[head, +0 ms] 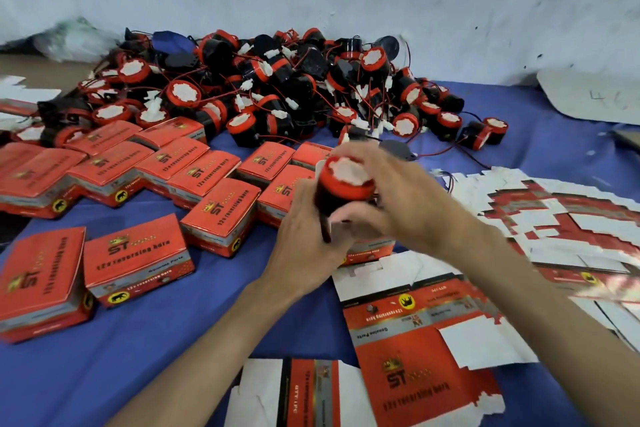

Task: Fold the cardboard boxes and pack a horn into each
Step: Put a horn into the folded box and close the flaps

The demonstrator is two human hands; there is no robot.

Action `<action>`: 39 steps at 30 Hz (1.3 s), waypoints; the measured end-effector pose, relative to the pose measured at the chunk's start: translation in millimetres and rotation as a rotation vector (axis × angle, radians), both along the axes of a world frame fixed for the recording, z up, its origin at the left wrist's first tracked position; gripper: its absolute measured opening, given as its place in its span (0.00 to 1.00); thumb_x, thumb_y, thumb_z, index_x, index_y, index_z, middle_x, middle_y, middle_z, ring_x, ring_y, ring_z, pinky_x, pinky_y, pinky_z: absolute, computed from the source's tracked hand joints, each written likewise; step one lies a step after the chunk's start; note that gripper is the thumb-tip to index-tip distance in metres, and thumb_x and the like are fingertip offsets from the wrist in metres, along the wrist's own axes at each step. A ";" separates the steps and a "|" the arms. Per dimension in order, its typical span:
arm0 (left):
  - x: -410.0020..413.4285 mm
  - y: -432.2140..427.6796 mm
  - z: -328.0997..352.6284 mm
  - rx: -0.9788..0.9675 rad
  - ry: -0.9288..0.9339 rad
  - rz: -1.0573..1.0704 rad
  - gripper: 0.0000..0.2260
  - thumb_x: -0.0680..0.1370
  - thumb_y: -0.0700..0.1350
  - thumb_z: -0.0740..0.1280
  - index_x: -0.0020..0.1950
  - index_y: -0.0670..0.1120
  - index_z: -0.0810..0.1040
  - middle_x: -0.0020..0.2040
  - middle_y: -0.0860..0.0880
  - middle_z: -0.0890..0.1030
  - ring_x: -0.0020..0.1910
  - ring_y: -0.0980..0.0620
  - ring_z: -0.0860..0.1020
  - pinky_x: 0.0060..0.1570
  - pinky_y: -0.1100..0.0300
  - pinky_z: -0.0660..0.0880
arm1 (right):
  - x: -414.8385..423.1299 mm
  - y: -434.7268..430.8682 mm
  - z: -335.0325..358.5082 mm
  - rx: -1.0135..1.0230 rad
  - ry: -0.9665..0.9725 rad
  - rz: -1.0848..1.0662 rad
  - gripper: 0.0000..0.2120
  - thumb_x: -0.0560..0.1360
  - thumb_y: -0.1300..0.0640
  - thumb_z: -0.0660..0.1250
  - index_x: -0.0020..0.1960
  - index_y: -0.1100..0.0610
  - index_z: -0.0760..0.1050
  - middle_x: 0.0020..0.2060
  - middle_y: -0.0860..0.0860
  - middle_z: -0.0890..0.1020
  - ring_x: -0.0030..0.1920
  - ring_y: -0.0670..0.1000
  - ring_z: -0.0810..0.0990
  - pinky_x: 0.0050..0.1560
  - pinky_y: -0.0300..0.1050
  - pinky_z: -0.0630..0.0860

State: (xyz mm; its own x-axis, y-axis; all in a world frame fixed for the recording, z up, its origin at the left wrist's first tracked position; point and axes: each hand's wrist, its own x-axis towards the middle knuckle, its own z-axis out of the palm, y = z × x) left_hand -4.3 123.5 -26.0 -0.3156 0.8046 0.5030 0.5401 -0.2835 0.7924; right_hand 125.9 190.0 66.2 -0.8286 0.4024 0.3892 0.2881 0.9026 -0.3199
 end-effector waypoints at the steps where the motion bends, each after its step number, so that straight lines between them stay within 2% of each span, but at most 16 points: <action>1: 0.0 -0.4 -0.1 -0.014 -0.033 -0.011 0.19 0.71 0.50 0.66 0.59 0.58 0.64 0.52 0.59 0.71 0.51 0.68 0.72 0.46 0.75 0.70 | -0.5 -1.0 -8.6 0.082 -0.084 -0.023 0.34 0.72 0.33 0.57 0.70 0.53 0.62 0.64 0.48 0.72 0.51 0.55 0.80 0.48 0.55 0.77; 3: -1.1 -0.8 -0.5 -0.038 -0.063 -0.015 0.16 0.70 0.46 0.64 0.55 0.54 0.65 0.48 0.59 0.72 0.48 0.65 0.73 0.42 0.75 0.70 | 5.9 4.8 -15.5 0.141 -0.134 -0.071 0.33 0.75 0.35 0.50 0.74 0.54 0.57 0.66 0.52 0.68 0.49 0.60 0.79 0.44 0.59 0.75; 5: -1.5 -2.0 -0.7 -0.048 -0.102 -0.037 0.13 0.70 0.44 0.62 0.53 0.52 0.66 0.47 0.58 0.73 0.48 0.63 0.74 0.43 0.71 0.71 | 14.8 10.5 -18.7 0.136 -0.123 0.009 0.29 0.79 0.40 0.50 0.75 0.53 0.55 0.68 0.52 0.66 0.52 0.59 0.78 0.44 0.60 0.76; 9: -0.3 -3.3 1.9 -0.027 -0.206 -0.075 0.11 0.71 0.42 0.61 0.49 0.55 0.66 0.48 0.52 0.75 0.50 0.53 0.74 0.48 0.54 0.74 | 26.1 19.6 -24.4 0.086 -0.061 0.144 0.26 0.78 0.60 0.61 0.74 0.54 0.58 0.70 0.55 0.66 0.66 0.56 0.70 0.60 0.54 0.75; 12: -1.0 -3.5 2.5 -0.010 -0.226 -0.079 0.09 0.69 0.38 0.60 0.44 0.50 0.63 0.42 0.44 0.71 0.42 0.44 0.71 0.40 0.40 0.70 | 31.5 23.9 -23.3 0.039 -0.095 0.104 0.26 0.75 0.64 0.67 0.71 0.53 0.68 0.66 0.53 0.72 0.64 0.54 0.72 0.61 0.52 0.74; 14: -0.9 -4.5 2.3 0.010 -0.196 -0.079 0.09 0.69 0.39 0.58 0.41 0.51 0.61 0.38 0.46 0.67 0.37 0.48 0.66 0.36 0.44 0.67 | 33.4 22.2 -23.3 0.108 -0.132 0.066 0.24 0.75 0.63 0.69 0.69 0.52 0.71 0.62 0.52 0.78 0.59 0.56 0.77 0.53 0.55 0.77; 17: 2.0 -5.9 2.4 0.020 -0.086 -0.047 0.06 0.74 0.50 0.57 0.41 0.54 0.60 0.36 0.54 0.65 0.35 0.57 0.65 0.36 0.62 0.64 | 28.0 12.4 -29.9 0.297 -0.208 0.024 0.17 0.78 0.55 0.65 0.66 0.55 0.74 0.52 0.52 0.84 0.51 0.56 0.78 0.46 0.55 0.78; 20: 5.9 -4.5 1.5 -0.092 -0.002 0.007 0.09 0.73 0.53 0.61 0.43 0.57 0.59 0.35 0.55 0.66 0.33 0.56 0.67 0.34 0.54 0.69 | 26.9 9.8 -29.2 0.271 -0.291 0.081 0.19 0.80 0.53 0.60 0.70 0.57 0.70 0.61 0.52 0.79 0.57 0.54 0.75 0.61 0.44 0.68; 22: 7.2 -4.0 3.9 -0.162 -0.019 0.014 0.14 0.73 0.51 0.65 0.44 0.57 0.58 0.35 0.53 0.67 0.34 0.54 0.69 0.36 0.43 0.73 | 37.5 11.3 -17.3 0.146 -0.311 0.028 0.26 0.78 0.50 0.64 0.74 0.51 0.63 0.66 0.49 0.71 0.63 0.48 0.67 0.62 0.38 0.62; 25: 7.6 -4.8 13.9 -0.244 -0.064 0.006 0.18 0.69 0.55 0.68 0.46 0.56 0.57 0.41 0.50 0.73 0.42 0.49 0.76 0.40 0.40 0.76 | 60.7 14.5 1.0 0.327 -0.521 -0.235 0.31 0.74 0.42 0.67 0.73 0.42 0.59 0.61 0.45 0.66 0.55 0.48 0.68 0.46 0.41 0.69; 27: 6.5 -3.9 18.5 -0.301 -0.083 -0.005 0.20 0.70 0.55 0.70 0.48 0.57 0.57 0.44 0.52 0.74 0.45 0.49 0.77 0.44 0.41 0.77 | 67.9 10.6 13.8 0.345 -0.663 -0.340 0.20 0.75 0.45 0.65 0.66 0.41 0.66 0.56 0.44 0.73 0.47 0.48 0.75 0.38 0.40 0.68; 29: 5.7 -1.9 20.2 -0.353 -0.105 -0.021 0.22 0.72 0.51 0.72 0.48 0.59 0.57 0.43 0.52 0.74 0.45 0.49 0.78 0.46 0.42 0.77 | 65.7 9.2 22.9 -0.015 -0.458 -0.254 0.05 0.77 0.54 0.66 0.51 0.48 0.79 0.38 0.44 0.82 0.34 0.42 0.81 0.34 0.34 0.72; 30: 5.1 -0.8 20.8 -0.378 -0.121 -0.032 0.23 0.72 0.50 0.73 0.48 0.59 0.56 0.43 0.52 0.74 0.45 0.49 0.78 0.46 0.43 0.77 | 61.0 8.3 26.1 -0.174 -0.286 -0.223 0.05 0.76 0.58 0.67 0.44 0.51 0.81 0.30 0.45 0.82 0.28 0.41 0.80 0.32 0.31 0.73; 32: 4.1 1.0 21.0 -0.414 -0.145 -0.056 0.25 0.71 0.50 0.74 0.47 0.60 0.56 0.43 0.52 0.74 0.45 0.50 0.78 0.47 0.46 0.78 | 48.2 6.6 29.6 -0.312 0.020 -0.219 0.08 0.74 0.60 0.69 0.37 0.52 0.80 0.27 0.46 0.82 0.27 0.42 0.81 0.32 0.32 0.77; 35: 3.3 2.6 18.1 -0.424 -0.169 -0.096 0.26 0.71 0.49 0.75 0.48 0.64 0.56 0.44 0.53 0.75 0.44 0.55 0.78 0.48 0.49 0.78 | 23.6 2.0 23.8 -0.183 0.071 -0.189 0.07 0.76 0.58 0.67 0.43 0.59 0.81 0.34 0.49 0.85 0.36 0.46 0.84 0.42 0.40 0.80; 39: 2.6 2.4 16.0 -0.373 -0.173 -0.128 0.25 0.73 0.48 0.73 0.49 0.66 0.56 0.45 0.57 0.75 0.44 0.61 0.78 0.49 0.51 0.80 | -4.9 -1.1 6.3 0.219 -0.189 -0.060 0.13 0.82 0.59 0.56 0.54 0.62 0.78 0.49 0.54 0.82 0.48 0.57 0.79 0.48 0.49 0.70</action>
